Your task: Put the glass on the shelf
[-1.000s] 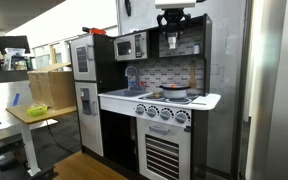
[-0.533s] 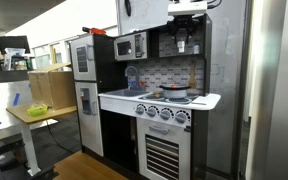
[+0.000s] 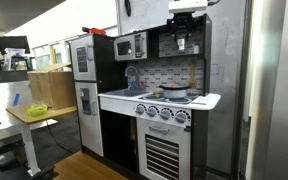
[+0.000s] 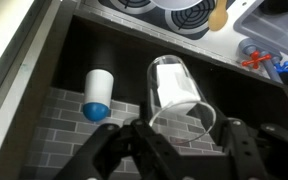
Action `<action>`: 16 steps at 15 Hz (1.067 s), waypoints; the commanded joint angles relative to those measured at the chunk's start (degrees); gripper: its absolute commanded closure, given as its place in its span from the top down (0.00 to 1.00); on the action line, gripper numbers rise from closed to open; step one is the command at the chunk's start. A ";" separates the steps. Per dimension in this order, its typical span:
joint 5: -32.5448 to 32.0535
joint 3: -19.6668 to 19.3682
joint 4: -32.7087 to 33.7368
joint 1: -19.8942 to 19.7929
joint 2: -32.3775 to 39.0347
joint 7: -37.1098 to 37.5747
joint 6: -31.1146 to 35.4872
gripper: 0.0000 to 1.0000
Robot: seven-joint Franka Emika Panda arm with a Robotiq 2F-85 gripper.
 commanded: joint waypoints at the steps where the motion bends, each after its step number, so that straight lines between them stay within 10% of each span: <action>1: -1.38 2.05 3.43 -1.38 2.32 0.40 -1.17 0.31; 12: -2.09 4.33 11.73 -3.14 9.33 1.18 -2.38 0.31; 14: -1.37 2.88 12.57 -2.13 9.86 0.88 -3.38 0.81; 16: -1.48 2.77 12.92 -2.11 9.99 0.88 -3.85 0.88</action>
